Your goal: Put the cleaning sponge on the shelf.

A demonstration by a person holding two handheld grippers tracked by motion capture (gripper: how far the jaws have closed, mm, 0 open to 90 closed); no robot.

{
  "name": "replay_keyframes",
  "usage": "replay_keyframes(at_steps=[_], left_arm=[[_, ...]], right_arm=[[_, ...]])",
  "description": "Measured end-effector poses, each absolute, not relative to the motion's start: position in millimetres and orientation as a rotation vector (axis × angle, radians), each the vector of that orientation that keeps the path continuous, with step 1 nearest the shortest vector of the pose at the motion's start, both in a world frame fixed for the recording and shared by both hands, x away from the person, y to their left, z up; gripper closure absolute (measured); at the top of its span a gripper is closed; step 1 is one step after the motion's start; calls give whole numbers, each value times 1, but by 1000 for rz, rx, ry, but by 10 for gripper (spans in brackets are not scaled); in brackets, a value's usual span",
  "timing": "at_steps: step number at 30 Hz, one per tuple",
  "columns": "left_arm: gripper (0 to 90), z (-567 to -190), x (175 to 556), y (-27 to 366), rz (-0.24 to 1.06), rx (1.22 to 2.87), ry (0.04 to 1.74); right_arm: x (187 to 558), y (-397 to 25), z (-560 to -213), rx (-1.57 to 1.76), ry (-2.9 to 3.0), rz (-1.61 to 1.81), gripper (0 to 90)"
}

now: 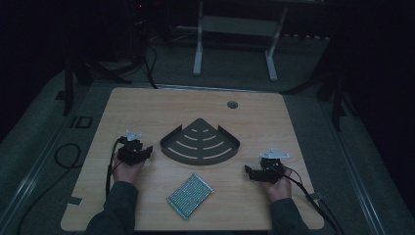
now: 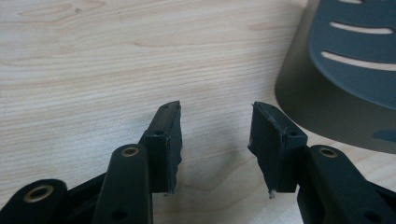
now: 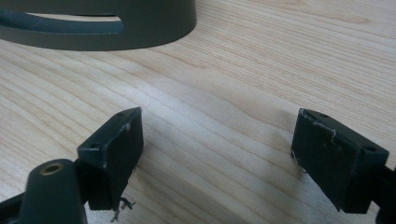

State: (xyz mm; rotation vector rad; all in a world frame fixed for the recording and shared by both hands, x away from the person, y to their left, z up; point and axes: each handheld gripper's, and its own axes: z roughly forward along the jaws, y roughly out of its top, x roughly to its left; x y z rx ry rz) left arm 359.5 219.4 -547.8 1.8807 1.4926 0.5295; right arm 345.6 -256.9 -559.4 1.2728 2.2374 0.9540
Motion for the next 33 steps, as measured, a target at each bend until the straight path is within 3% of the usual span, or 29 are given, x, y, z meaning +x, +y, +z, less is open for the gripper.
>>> replay_keyframes(at_steps=[7,12,19,23,33], left_arm=[[578,-534,348,215,502,1892,1427],[654,-527,342,215,460,1897,1392],[777,-510,323,203,405,1962,1287],[896,-503,315,189,395,2015,1233],[900,-496,298,158,371,2091,1101]], right_arm=[[346,-257,-559,1272,2238,954,164],[346,-257,-559,1271,2239,954,164],[346,-257,-559,1270,2240,954,164],[346,-257,-559,1272,2239,956,164],[346,-257,-559,1269,2240,956,164]])
